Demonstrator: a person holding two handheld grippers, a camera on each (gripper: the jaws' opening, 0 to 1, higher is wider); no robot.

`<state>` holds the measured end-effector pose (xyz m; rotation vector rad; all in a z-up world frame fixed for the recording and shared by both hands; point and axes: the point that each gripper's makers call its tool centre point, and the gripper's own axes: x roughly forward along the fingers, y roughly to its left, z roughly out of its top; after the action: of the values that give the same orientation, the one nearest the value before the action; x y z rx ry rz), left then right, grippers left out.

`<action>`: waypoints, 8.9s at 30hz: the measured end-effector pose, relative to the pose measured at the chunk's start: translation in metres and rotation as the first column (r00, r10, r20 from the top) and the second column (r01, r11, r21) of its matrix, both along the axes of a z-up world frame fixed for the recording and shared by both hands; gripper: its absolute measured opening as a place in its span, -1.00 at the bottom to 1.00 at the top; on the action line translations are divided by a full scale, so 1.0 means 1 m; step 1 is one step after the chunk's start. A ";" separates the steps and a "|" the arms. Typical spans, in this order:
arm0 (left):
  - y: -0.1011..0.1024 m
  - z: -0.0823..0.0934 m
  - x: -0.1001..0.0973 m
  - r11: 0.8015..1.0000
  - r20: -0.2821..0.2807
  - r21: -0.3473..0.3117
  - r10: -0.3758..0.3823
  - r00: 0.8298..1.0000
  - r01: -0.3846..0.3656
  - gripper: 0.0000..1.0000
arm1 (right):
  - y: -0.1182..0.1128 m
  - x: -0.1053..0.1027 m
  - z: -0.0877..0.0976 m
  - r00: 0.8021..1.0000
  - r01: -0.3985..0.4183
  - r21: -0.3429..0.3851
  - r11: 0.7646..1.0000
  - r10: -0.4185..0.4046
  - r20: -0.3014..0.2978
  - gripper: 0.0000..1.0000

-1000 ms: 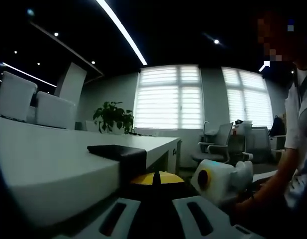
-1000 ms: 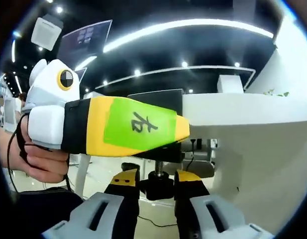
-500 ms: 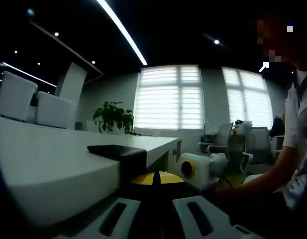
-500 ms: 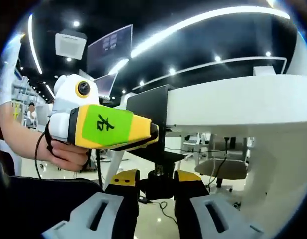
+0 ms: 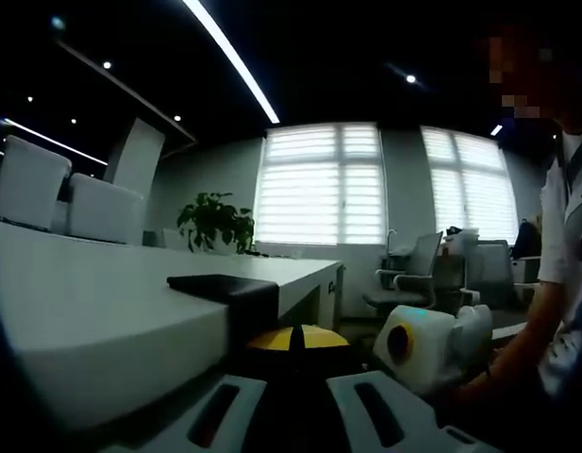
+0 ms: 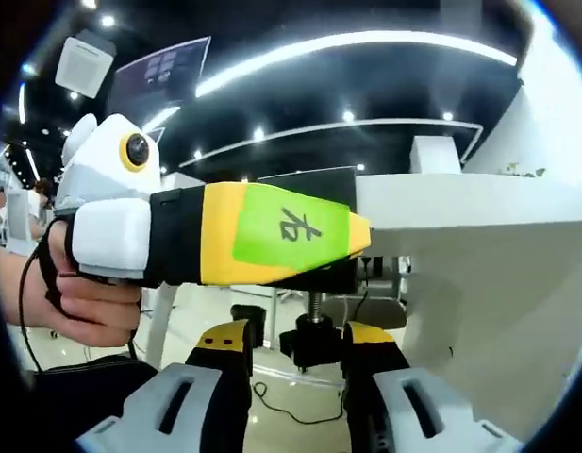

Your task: Clamp the fixed fixture on the desktop, loosen the retaining clip, secure it to the edge of the desk, and tighten the retaining clip.

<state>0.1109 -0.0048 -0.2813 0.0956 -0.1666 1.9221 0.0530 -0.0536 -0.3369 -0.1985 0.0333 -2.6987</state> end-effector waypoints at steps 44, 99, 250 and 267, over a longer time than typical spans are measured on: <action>-0.005 0.001 -0.006 1.000 0.001 0.001 0.005 1.000 -0.005 -0.98 | 0.007 -0.008 0.000 0.996 0.082 -0.019 0.996 -0.082 0.018 -0.46; -0.005 0.001 -0.006 1.000 0.000 0.004 0.004 1.000 -0.004 -0.98 | 0.007 -0.003 -0.007 0.968 -0.251 0.039 0.967 0.250 0.033 -0.52; -0.004 -0.001 -0.004 1.000 0.001 0.001 0.002 1.000 -0.002 -0.98 | 0.005 -0.005 -0.005 0.983 -0.181 -0.018 0.983 0.182 0.016 -0.48; -0.006 0.000 -0.006 1.000 0.003 0.009 0.001 1.000 -0.001 -0.98 | -0.004 0.003 -0.009 0.937 -0.349 0.118 0.930 0.349 0.017 -0.50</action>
<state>0.1047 -0.0107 -0.2810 0.0988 -0.1776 1.9229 0.0564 -0.0573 -0.3462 -0.1565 0.1465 -2.3320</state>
